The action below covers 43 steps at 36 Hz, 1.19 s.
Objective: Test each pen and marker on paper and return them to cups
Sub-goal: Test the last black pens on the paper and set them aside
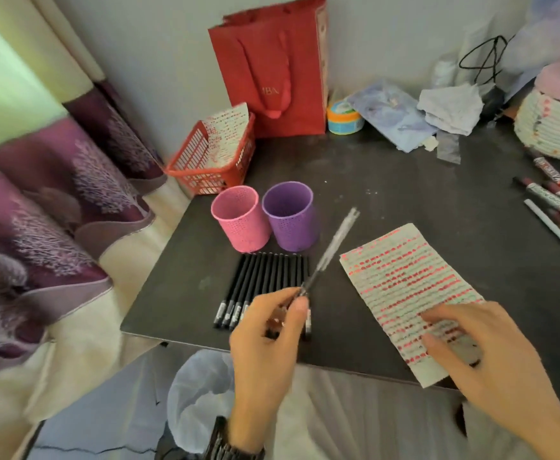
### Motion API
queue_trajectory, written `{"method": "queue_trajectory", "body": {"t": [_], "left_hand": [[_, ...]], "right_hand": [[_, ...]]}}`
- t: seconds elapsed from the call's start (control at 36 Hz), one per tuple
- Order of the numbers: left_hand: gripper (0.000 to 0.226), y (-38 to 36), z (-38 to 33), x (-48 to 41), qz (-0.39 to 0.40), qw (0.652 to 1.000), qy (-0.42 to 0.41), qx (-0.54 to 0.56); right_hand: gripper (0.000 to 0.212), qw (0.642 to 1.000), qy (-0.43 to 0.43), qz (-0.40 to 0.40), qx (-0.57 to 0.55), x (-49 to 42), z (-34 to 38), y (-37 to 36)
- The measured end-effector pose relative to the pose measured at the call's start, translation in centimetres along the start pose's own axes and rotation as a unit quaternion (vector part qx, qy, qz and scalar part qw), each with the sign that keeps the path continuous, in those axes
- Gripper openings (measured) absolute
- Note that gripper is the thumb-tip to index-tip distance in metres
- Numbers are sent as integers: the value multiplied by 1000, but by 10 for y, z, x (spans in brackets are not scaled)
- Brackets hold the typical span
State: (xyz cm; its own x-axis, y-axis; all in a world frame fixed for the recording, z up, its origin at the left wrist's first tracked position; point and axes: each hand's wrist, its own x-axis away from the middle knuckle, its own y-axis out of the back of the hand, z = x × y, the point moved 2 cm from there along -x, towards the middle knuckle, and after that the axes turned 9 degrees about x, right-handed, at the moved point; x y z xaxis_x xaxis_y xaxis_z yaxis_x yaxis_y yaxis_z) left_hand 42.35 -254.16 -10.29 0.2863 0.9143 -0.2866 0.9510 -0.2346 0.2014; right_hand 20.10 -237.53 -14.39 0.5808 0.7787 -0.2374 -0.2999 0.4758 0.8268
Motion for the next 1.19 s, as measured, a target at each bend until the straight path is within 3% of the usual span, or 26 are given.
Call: {"method": "queue_trajectory", "body": {"t": [0.11,0.19,0.25,0.36,0.5,0.92,1.06,1.19], "left_hand": [[10,64,14,-16,-114,990,6,-88],[21,101,38,-25,-174,966,49,-186],[33,114,51,-28,-182,945,62,-265],[24,113,63,-28,-133,906,41,-400],[24,96,60,-30,-99,911,40,-398],[30,85,42,-33,-71,912,97,-393],[30,38,23,-25,-51,919,11,-390],[33,-38,0,-13,59,937,-128,-319]], "right_hand": [[30,1000,5,-11,22,-3,0,-1],[41,998,24,-37,50,-3,1,-2],[45,996,22,-39,82,-3,-1,-4],[57,987,8,-16,158,-4,-4,-13],[64,979,10,8,206,-3,-7,-20],[66,983,-28,67,168,-2,2,-9],[76,982,-43,89,160,-3,7,-5],[74,987,-54,77,133,-4,8,-6]]}}
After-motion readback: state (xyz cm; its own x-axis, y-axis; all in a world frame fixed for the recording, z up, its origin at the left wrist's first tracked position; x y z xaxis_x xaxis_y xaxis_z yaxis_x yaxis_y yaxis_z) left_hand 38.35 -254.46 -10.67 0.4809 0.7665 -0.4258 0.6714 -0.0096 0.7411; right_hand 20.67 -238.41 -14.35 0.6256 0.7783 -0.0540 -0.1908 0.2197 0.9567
